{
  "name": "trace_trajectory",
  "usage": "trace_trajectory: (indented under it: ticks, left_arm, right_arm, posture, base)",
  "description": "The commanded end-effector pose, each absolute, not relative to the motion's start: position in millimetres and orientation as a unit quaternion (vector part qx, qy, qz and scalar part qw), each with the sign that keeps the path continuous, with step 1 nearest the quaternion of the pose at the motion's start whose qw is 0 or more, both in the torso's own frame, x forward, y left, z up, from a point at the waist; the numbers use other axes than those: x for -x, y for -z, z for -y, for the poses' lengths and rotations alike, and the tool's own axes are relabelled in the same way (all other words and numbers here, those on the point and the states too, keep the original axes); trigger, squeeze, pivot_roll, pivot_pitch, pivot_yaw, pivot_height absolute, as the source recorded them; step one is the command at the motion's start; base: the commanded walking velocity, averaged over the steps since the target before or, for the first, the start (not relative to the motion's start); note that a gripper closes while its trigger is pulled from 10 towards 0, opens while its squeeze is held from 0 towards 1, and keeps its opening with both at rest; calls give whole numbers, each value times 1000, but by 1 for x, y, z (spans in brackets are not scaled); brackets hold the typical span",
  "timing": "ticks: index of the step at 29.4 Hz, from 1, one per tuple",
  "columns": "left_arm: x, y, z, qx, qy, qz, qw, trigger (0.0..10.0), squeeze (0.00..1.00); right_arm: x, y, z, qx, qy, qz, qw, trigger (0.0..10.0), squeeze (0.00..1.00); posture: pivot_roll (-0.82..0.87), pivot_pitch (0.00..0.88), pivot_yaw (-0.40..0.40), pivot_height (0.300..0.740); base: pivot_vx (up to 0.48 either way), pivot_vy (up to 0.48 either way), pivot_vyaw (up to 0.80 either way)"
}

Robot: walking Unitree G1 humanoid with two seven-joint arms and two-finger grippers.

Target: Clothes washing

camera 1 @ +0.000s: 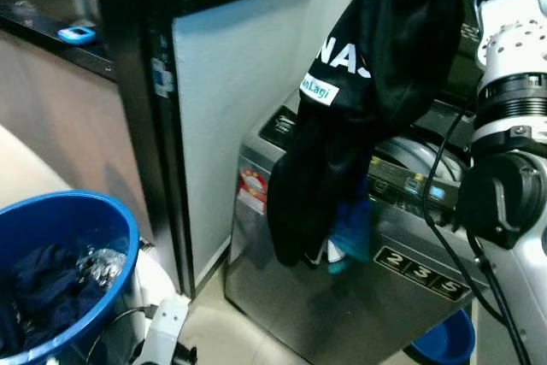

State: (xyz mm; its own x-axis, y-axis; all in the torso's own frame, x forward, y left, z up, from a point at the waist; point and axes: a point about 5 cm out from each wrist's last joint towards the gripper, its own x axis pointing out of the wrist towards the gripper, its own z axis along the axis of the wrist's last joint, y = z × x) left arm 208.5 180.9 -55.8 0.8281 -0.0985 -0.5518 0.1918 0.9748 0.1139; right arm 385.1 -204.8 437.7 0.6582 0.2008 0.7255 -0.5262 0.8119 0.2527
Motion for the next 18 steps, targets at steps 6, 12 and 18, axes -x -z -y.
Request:
trace_trajectory:
  ticks: [6, 12, 18]
  left_arm:
    - [-259, -32, -160, -135, 207, -13, 969, 10000, 0]
    - [-280, -100, -146, -169, 214, 130, 953, 10000, 0]
    - [-295, -164, -128, -181, 209, 252, 927, 10000, 1000]
  right_arm:
    - [-387, -437, 181, -185, -247, 353, 883, 0, 0]
    - [-386, -428, 153, -197, -328, 338, 860, 0, 0]
    - [-383, -421, 134, -207, -385, 328, 838, 0, 0]
  posture:
    - [211, 0, -113, 740]
    - [206, 0, -111, 740]
    - [198, 0, -110, 740]
  base:
    - [0, 0, 0]
    - [0, 0, 0]
    - [0, 0, 0]
